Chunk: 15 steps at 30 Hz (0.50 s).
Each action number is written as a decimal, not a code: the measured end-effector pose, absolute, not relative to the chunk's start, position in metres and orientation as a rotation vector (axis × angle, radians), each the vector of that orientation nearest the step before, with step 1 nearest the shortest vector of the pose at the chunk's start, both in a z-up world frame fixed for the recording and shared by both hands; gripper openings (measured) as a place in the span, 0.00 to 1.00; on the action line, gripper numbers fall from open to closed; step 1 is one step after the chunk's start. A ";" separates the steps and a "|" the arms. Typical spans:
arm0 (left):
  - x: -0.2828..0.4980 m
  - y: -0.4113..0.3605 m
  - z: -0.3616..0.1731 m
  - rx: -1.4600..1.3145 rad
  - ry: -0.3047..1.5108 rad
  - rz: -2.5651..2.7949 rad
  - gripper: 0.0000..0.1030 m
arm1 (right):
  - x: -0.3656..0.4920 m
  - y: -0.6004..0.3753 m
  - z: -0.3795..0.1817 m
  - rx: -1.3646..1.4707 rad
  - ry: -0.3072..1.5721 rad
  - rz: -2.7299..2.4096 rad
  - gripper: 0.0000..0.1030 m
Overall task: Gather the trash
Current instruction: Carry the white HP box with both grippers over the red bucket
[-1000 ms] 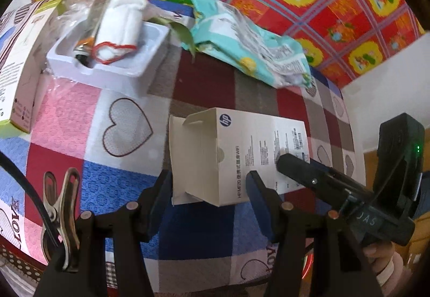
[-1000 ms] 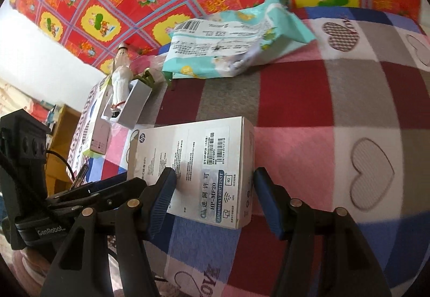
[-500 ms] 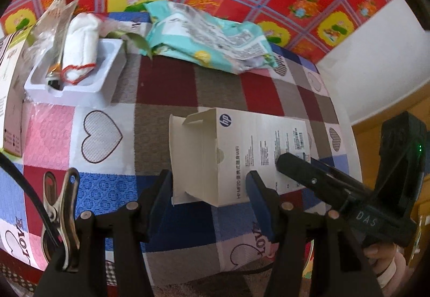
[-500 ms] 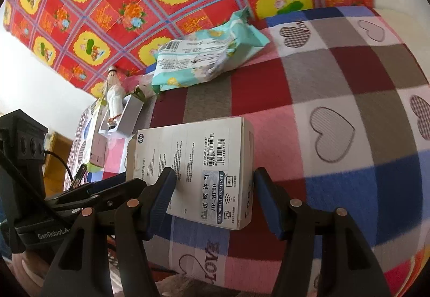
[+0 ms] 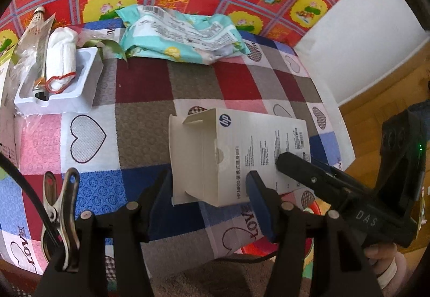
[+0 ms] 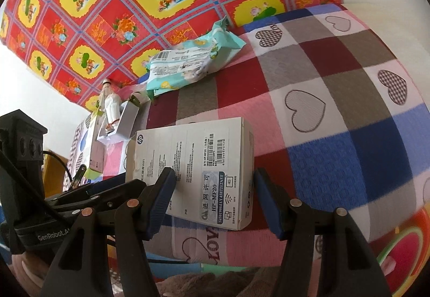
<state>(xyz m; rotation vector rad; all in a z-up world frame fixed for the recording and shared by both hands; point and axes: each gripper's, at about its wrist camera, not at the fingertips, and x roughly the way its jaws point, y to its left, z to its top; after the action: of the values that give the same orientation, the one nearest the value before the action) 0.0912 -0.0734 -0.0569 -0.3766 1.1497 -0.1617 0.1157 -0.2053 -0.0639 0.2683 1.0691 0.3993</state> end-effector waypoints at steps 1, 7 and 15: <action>0.090 -0.075 -0.056 -0.371 1.150 -0.170 0.58 | 0.113 -0.207 -0.064 0.274 1.066 0.392 0.60; 0.084 -0.083 -0.054 -0.341 1.152 -0.205 0.58 | 0.097 -0.214 -0.062 0.298 1.044 0.358 0.60; 0.075 -0.093 -0.048 -0.302 1.143 -0.251 0.58 | 0.078 -0.220 -0.058 0.317 1.009 0.322 0.60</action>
<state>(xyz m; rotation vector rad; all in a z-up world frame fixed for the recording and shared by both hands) 0.0749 -0.0926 -0.0478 -0.3016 1.1427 -0.2514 0.0778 -0.2195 -0.0584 0.3168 1.0087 0.3222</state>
